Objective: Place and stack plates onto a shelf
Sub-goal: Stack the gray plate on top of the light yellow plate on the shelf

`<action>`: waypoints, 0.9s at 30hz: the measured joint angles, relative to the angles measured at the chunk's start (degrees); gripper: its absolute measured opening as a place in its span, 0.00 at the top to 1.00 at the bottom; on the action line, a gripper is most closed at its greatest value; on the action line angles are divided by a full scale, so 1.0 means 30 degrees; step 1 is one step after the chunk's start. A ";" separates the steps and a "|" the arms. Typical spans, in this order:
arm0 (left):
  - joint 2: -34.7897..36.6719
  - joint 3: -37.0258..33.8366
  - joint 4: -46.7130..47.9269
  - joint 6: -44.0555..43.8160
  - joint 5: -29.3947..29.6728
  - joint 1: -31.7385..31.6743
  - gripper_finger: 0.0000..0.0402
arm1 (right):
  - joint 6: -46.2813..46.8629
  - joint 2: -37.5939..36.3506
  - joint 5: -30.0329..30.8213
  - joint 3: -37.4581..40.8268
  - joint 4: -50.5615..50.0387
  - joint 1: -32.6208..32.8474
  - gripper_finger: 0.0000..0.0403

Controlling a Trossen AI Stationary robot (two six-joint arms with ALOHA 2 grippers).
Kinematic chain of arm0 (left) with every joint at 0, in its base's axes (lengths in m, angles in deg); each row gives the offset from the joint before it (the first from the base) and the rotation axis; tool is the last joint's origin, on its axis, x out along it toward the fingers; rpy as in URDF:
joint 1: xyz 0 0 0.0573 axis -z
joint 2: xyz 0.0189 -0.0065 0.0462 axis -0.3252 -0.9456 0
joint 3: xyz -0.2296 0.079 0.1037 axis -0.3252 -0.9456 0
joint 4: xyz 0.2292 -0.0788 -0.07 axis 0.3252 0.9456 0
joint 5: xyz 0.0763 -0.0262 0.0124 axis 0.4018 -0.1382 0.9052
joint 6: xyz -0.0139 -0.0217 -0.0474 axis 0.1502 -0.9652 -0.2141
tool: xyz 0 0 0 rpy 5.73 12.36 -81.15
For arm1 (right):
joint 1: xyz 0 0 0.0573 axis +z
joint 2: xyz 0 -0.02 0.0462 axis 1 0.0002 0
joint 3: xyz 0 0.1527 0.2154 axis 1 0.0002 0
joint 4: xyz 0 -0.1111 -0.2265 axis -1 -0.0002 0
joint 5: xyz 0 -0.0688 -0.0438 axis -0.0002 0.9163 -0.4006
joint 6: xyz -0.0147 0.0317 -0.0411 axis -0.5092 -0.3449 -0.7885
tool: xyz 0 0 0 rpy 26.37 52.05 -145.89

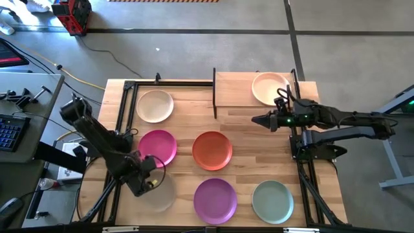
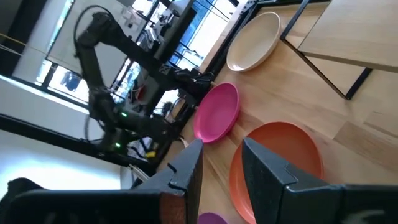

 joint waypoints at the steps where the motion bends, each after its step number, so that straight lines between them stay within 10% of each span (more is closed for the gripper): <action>1: 0.0244 0.0332 0.0617 0.0106 0.0714 -0.0209 1.00 | -0.0034 0.0204 -0.0075 0.0000 0.0034 0.0000 0.77; 27: 0.2545 0.5740 0.2735 1.2261 0.8088 -1.2158 1.00 | -0.3036 0.7604 -0.1170 0.0000 1.0710 -0.0437 0.67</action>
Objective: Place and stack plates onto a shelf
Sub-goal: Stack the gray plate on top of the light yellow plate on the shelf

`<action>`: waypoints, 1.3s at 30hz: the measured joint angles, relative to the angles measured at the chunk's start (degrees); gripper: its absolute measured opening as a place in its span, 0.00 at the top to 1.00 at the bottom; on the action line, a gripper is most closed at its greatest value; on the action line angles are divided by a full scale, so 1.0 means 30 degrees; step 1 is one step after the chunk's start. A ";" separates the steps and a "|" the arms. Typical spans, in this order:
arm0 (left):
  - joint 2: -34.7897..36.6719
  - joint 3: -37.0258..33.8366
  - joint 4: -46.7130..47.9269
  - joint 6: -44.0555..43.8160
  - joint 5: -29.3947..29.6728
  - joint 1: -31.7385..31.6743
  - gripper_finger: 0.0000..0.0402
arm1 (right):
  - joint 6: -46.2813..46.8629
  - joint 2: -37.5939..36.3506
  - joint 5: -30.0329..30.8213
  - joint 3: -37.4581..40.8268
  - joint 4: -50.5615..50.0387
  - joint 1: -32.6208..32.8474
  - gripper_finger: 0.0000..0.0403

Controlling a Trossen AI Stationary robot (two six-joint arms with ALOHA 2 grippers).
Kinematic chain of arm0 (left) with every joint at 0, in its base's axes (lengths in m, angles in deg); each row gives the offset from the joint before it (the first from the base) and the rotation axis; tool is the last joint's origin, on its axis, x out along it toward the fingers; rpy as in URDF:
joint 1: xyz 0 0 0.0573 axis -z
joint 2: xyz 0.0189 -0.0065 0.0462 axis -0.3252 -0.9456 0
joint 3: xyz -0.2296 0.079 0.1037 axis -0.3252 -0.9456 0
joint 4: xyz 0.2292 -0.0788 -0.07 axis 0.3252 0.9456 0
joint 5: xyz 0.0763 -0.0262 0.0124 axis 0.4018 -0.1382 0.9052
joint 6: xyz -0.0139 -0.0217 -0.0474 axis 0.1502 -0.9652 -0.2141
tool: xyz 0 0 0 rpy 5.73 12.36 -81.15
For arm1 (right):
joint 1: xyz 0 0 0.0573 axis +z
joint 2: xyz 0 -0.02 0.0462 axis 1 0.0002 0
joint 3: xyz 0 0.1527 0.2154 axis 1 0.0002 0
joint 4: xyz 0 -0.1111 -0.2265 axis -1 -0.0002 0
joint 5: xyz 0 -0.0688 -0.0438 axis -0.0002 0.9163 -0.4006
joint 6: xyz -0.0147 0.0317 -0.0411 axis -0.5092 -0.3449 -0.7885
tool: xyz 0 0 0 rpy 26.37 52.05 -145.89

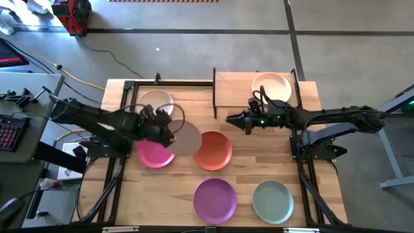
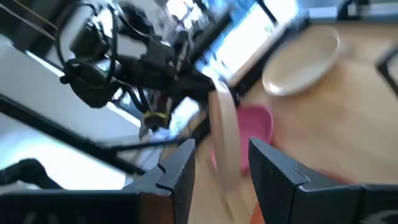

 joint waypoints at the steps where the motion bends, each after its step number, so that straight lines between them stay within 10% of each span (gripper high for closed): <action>1: 0.0000 0.0209 -0.0204 0.0631 0.0140 -0.0481 1.00 | -0.0449 0.0224 0.0174 0.0000 0.0767 -0.0013 0.66; 7: 0.0000 0.1675 -0.1412 0.4451 0.0937 -0.2946 1.00 | -0.4319 0.1404 0.0369 -0.0608 0.3876 -0.0498 0.66; 17: 0.0000 0.3384 -0.4676 0.9522 0.1919 -0.5868 1.00 | -1.2150 0.3802 0.2484 -0.6342 -0.0125 -0.1553 0.66; 24: -0.0007 0.3514 -0.6047 1.0314 0.3187 -0.7252 1.00 | -1.3174 0.6036 0.4902 -1.0527 -0.6187 -0.1909 0.66; 39: -0.0007 0.3514 -0.8404 1.0830 0.2127 -0.8038 1.00 | -1.3033 0.8235 0.8220 -1.1978 -0.7120 -0.1996 0.66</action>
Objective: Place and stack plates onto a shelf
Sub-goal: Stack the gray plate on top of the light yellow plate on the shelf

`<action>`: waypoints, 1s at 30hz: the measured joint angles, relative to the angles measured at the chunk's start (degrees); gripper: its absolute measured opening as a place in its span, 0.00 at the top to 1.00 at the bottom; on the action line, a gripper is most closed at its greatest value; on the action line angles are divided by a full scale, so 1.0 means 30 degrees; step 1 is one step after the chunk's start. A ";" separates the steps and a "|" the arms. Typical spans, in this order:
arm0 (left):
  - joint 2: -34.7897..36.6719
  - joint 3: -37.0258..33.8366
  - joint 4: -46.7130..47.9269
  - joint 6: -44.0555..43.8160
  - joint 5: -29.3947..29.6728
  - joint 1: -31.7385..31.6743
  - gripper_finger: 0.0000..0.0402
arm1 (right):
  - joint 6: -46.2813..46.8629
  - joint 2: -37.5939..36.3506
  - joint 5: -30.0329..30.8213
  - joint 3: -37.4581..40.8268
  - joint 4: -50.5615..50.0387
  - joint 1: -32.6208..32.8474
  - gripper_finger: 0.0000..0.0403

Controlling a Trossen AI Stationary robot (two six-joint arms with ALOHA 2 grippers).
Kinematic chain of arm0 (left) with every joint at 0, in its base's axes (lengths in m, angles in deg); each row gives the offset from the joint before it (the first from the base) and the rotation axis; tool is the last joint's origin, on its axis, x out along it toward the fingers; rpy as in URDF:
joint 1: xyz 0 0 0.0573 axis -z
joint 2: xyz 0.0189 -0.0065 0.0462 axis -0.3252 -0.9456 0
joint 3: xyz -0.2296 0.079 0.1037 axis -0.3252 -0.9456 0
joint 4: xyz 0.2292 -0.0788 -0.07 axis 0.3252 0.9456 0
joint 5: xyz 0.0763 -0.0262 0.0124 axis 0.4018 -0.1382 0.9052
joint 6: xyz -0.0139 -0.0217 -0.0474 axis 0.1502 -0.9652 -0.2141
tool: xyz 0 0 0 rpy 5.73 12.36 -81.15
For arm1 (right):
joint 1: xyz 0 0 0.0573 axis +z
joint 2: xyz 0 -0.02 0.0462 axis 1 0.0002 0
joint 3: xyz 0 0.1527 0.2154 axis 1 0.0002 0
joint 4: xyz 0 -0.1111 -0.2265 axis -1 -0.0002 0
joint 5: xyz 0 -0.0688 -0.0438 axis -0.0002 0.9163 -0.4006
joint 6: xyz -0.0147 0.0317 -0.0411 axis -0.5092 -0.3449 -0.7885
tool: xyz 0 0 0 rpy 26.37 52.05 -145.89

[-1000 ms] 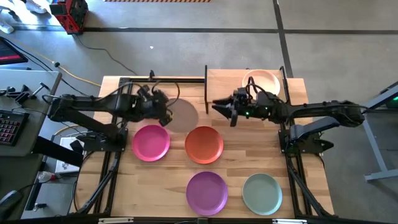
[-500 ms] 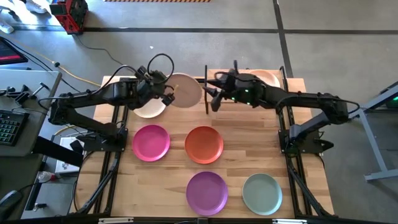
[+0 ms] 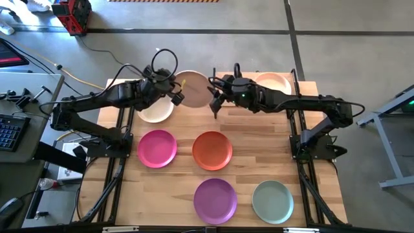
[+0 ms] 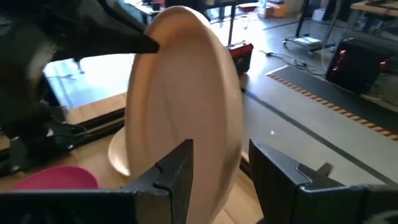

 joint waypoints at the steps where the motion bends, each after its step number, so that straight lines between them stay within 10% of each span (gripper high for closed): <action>1: 0.0000 0.0000 -0.0110 0.0031 -0.0141 0.0000 1.00 | 0.0014 0.0000 0.0281 0.0000 -0.0007 0.0000 0.66; 7: 0.0000 0.0000 -0.0810 0.0342 -0.0410 0.0000 1.00 | 0.0182 0.0000 0.0632 0.0000 -0.0022 -0.0029 0.70; 14: 0.0007 0.0000 -0.0773 0.0321 -0.0514 0.0000 0.99 | 0.1132 0.0000 0.0639 0.0000 -0.0058 -0.0117 0.97; 30: 0.0007 0.0000 -0.1339 0.1490 -0.3989 -0.0759 0.82 | 0.3597 -0.0007 0.0522 0.0015 -0.1011 -0.0173 0.99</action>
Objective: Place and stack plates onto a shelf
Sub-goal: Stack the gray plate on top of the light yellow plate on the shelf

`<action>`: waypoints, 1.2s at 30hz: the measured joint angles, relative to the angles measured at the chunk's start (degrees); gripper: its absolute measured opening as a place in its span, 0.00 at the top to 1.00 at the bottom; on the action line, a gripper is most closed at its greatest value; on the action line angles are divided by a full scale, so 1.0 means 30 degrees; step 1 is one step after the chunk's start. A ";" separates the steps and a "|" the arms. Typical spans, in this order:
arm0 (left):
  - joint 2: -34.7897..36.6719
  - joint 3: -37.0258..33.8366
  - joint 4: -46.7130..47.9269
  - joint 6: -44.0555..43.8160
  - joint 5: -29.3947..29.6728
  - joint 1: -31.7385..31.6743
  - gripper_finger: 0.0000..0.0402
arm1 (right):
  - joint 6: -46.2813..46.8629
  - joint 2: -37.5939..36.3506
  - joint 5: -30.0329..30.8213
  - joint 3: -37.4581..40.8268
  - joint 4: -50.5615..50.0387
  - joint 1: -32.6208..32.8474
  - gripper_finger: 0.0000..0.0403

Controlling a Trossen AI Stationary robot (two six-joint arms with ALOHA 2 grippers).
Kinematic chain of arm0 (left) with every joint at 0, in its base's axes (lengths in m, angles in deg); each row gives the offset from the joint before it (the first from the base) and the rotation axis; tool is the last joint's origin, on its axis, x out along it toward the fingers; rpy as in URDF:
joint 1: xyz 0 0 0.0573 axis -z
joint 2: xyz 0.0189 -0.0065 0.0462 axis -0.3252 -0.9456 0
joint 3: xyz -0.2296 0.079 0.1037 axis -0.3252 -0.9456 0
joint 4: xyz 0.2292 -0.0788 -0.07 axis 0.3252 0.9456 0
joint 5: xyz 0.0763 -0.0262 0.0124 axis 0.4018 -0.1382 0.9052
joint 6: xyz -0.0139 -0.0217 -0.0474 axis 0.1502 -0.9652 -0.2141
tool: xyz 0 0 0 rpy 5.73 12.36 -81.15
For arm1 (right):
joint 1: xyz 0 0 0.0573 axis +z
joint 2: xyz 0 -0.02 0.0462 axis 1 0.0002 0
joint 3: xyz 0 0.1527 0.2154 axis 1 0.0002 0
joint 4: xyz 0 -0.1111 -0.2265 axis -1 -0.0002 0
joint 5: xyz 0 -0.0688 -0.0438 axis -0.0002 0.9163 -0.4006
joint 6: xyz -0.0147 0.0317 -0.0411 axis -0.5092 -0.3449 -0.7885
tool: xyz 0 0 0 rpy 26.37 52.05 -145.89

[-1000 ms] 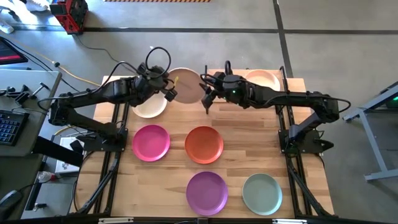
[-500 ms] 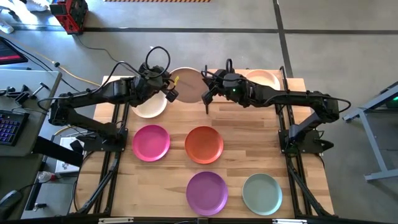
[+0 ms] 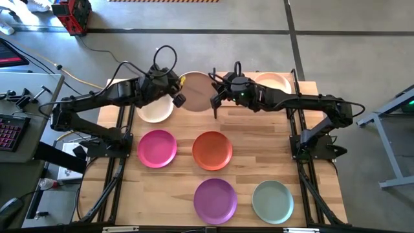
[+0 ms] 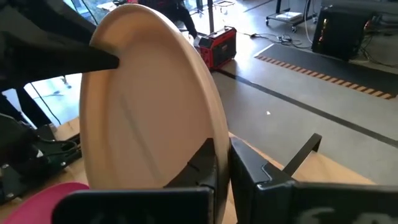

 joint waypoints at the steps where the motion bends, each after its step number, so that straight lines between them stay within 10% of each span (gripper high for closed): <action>1: 0.0000 0.0000 -0.0088 -0.0080 -0.0536 -0.0087 0.81 | 0.0046 0.0000 -0.0008 0.0000 -0.0055 0.0013 1.00; 20: 0.0808 0.1609 -0.0900 -0.0514 -0.1805 -0.0253 0.71 | 0.0533 -0.2239 0.1259 0.0000 -0.2338 0.0015 1.00; 36: 0.1256 0.1880 -0.1529 0.0652 -0.1768 -0.0253 0.71 | 0.0836 -0.8928 0.4314 0.0027 -1.2135 -0.2355 1.00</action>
